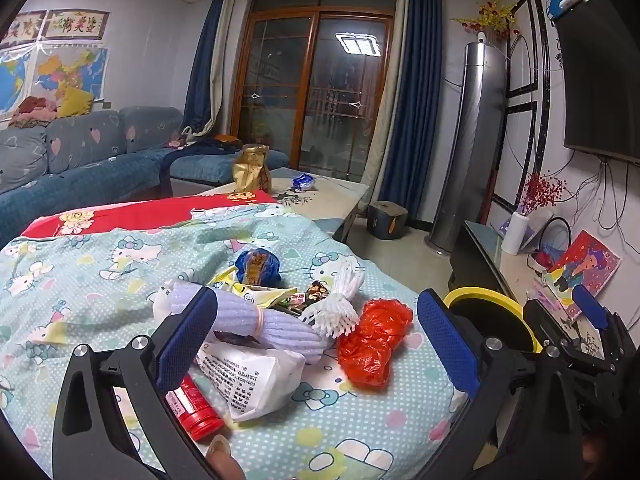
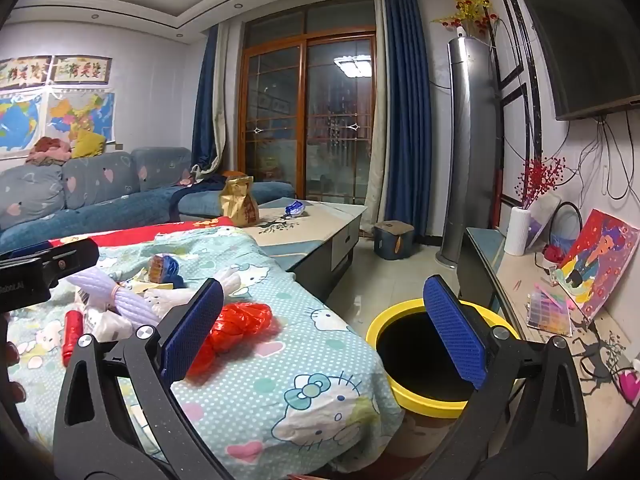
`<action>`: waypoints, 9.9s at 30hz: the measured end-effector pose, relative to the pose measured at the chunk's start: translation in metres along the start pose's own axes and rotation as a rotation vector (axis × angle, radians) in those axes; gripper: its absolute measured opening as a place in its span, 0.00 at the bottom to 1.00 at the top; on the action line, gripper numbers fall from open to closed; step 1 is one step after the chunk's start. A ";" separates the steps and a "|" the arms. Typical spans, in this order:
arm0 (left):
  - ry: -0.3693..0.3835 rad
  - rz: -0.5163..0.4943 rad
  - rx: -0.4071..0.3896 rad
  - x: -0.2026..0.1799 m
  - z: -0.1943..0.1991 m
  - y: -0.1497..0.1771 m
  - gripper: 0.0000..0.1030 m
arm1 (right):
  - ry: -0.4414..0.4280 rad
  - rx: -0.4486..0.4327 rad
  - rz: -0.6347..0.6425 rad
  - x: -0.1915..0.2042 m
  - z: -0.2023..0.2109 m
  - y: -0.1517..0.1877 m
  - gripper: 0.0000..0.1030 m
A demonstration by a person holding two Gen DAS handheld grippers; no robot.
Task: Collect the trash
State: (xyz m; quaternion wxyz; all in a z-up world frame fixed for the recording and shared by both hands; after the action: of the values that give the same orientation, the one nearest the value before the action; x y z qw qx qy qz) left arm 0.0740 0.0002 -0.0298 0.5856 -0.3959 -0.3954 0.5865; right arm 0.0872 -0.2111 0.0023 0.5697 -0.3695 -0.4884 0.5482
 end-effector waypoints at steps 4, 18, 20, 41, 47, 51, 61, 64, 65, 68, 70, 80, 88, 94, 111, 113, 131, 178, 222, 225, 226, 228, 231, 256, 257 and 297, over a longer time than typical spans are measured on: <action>-0.001 -0.006 0.002 0.000 0.000 0.000 0.94 | 0.000 0.003 0.003 0.000 0.000 0.000 0.90; -0.002 -0.005 0.005 0.000 0.000 0.000 0.94 | 0.001 0.008 0.000 0.000 0.000 0.000 0.90; -0.003 -0.005 0.005 0.000 0.000 0.000 0.94 | 0.000 0.008 0.000 0.000 0.000 0.000 0.90; -0.003 -0.007 0.006 0.004 -0.003 0.004 0.94 | 0.000 0.012 0.000 0.000 0.000 0.001 0.90; -0.003 -0.007 0.006 0.004 -0.003 0.004 0.94 | 0.000 0.013 0.000 0.000 -0.001 0.001 0.90; -0.001 -0.006 0.006 0.004 -0.003 0.004 0.94 | 0.001 0.011 -0.001 0.000 -0.001 0.001 0.90; 0.004 -0.005 0.009 0.001 -0.002 0.004 0.94 | -0.001 0.016 0.000 0.000 -0.001 0.001 0.90; 0.010 -0.006 0.006 -0.004 0.001 0.000 0.94 | 0.000 0.020 -0.004 -0.002 -0.002 0.002 0.90; 0.015 -0.007 0.006 -0.005 0.002 0.000 0.94 | -0.001 0.022 -0.006 -0.002 -0.003 0.004 0.90; 0.025 -0.010 0.009 -0.007 0.001 0.001 0.94 | -0.009 0.040 -0.009 -0.004 -0.007 0.006 0.90; 0.026 -0.008 0.016 -0.006 -0.002 0.002 0.94 | -0.016 0.049 -0.007 -0.002 -0.006 0.005 0.90; -0.022 0.039 0.049 0.026 -0.015 0.001 0.94 | -0.077 0.091 0.007 0.011 -0.026 0.001 0.90; -0.107 0.098 0.051 0.070 -0.016 -0.005 0.94 | -0.201 0.154 0.047 0.062 -0.050 -0.003 0.90; -0.156 0.141 0.068 0.104 -0.014 -0.004 0.94 | -0.286 0.260 0.084 0.102 -0.074 0.006 0.90; -0.020 0.221 0.231 0.117 -0.049 0.025 0.75 | -0.378 0.534 0.238 0.144 -0.114 0.064 0.48; 0.002 0.234 0.253 0.113 -0.056 0.028 0.70 | -0.392 0.558 0.243 0.146 -0.117 0.068 0.22; 0.065 0.249 0.213 0.093 -0.051 0.008 0.18 | -0.440 0.420 0.143 0.131 -0.100 0.027 0.04; 0.468 -0.028 0.168 -0.156 -0.104 -0.046 0.15 | -0.027 0.375 -0.086 -0.112 -0.092 -0.005 0.04; 0.380 -0.144 0.238 -0.197 -0.148 -0.008 0.94 | 0.144 0.400 -0.192 -0.181 -0.094 0.013 0.67; 0.328 -0.143 0.216 -0.176 -0.139 -0.011 0.94 | 0.115 0.396 -0.174 -0.165 -0.092 0.012 0.67; 0.316 -0.141 0.212 -0.171 -0.137 -0.013 0.94 | 0.104 0.392 -0.163 -0.157 -0.092 0.011 0.68; 0.281 -0.132 0.204 -0.157 -0.133 -0.015 0.94 | 0.082 0.390 -0.151 -0.146 -0.091 0.009 0.68; 0.247 -0.098 0.193 -0.137 -0.127 -0.018 0.94 | 0.058 0.378 -0.132 -0.130 -0.088 0.007 0.72; 0.000 -0.008 0.108 -0.022 -0.085 -0.033 0.94 | -0.184 0.395 -0.040 0.000 -0.080 0.008 0.77; -0.011 -0.005 0.106 -0.017 -0.083 -0.033 0.94 | -0.192 0.397 -0.038 0.004 -0.081 0.009 0.77; -0.226 0.246 0.351 0.142 -0.032 0.084 0.92 | -0.210 0.584 0.001 0.097 -0.130 0.088 0.77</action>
State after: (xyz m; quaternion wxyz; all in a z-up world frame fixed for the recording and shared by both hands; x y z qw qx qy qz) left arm 0.0728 0.1416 -0.1196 0.5216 -0.2652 -0.2994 0.7536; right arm 0.1818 -0.0899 -0.1002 0.5980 -0.1318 -0.3663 0.7005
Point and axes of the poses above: each gripper's, at about its wrist camera, not at the fingertips, and z roughly against the way its jaws point, x to its left, y to its underside, the point moved 8 cm from there along -z, roughly the way its jaws point, and after that the axes turned 8 degrees about -z, right-handed, at the moved point
